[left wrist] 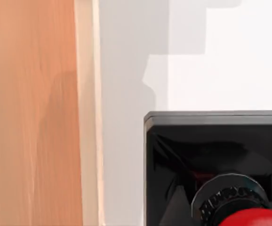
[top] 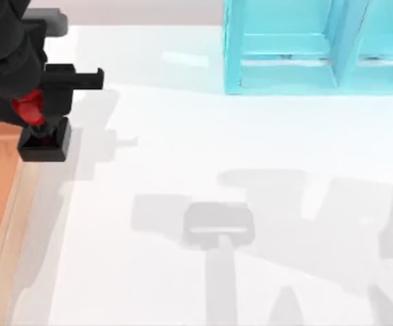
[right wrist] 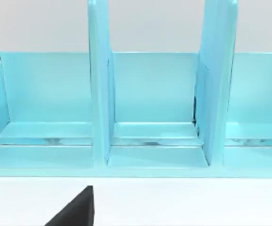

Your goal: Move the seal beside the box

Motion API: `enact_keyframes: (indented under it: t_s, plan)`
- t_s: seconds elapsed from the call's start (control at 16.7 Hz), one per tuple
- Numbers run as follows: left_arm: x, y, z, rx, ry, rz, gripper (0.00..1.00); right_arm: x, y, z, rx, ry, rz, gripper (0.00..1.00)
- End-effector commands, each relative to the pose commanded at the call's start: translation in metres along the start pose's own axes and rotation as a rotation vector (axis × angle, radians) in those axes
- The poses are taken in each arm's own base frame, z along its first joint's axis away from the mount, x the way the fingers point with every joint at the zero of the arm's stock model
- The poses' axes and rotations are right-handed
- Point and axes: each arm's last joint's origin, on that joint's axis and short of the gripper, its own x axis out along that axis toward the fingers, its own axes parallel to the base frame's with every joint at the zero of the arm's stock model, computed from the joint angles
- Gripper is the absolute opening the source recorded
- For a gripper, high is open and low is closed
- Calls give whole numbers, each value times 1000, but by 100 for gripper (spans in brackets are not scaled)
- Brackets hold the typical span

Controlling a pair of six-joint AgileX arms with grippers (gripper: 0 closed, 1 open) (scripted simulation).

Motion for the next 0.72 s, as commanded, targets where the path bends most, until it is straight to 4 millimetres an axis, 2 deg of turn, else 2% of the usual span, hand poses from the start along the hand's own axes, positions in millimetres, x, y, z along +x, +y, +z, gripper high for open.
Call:
enact_keyframes:
  t_s: [0.42, 0.66, 0.72]
  plan:
    - [57, 2, -4, -6, -4, -2, 0, 0, 0, 0, 0, 0, 0, 100]
    - [60, 2, -4, -6, -1, -1, 0, 0, 0, 0, 0, 0, 0, 100]
    - [60, 2, -4, -6, -1, -1, 8, 0, 0, 0, 0, 0, 0, 100]
